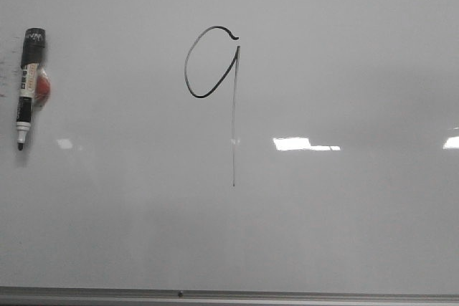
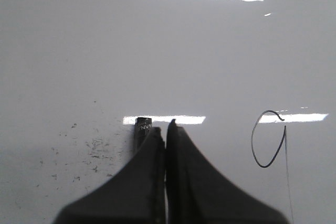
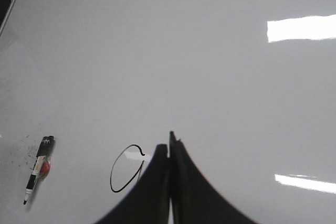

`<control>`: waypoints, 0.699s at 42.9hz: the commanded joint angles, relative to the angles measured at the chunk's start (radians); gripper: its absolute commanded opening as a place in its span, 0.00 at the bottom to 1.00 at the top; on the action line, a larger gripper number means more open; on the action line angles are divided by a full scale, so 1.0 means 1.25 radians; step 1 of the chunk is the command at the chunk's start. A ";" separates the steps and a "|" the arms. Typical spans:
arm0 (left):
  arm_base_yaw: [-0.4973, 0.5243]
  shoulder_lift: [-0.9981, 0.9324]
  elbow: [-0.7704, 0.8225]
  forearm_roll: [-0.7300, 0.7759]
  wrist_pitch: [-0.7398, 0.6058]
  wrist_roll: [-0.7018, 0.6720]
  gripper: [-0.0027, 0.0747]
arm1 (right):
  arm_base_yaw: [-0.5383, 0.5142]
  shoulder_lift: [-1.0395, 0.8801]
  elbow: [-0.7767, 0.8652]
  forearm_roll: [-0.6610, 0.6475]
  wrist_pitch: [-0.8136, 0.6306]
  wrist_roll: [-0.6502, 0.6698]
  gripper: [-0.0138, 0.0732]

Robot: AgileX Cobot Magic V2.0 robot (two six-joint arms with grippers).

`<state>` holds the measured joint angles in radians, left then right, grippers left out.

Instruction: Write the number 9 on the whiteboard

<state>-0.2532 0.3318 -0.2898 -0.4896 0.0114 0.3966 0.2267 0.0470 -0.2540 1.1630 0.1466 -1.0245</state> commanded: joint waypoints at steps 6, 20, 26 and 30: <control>-0.006 0.004 -0.012 0.032 -0.062 -0.015 0.01 | -0.005 0.009 -0.022 0.010 -0.031 -0.002 0.04; 0.071 -0.131 0.127 0.351 -0.074 -0.307 0.01 | -0.005 0.009 -0.022 0.010 -0.026 -0.002 0.04; 0.137 -0.221 0.197 0.351 -0.068 -0.307 0.01 | -0.005 0.009 -0.022 0.010 -0.026 -0.002 0.04; 0.170 -0.274 0.227 0.351 -0.038 -0.307 0.01 | -0.005 0.009 -0.022 0.010 -0.026 -0.002 0.04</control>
<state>-0.0711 0.0264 -0.0045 -0.0541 0.0130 0.0255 0.2267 0.0470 -0.2540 1.1630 0.1466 -1.0245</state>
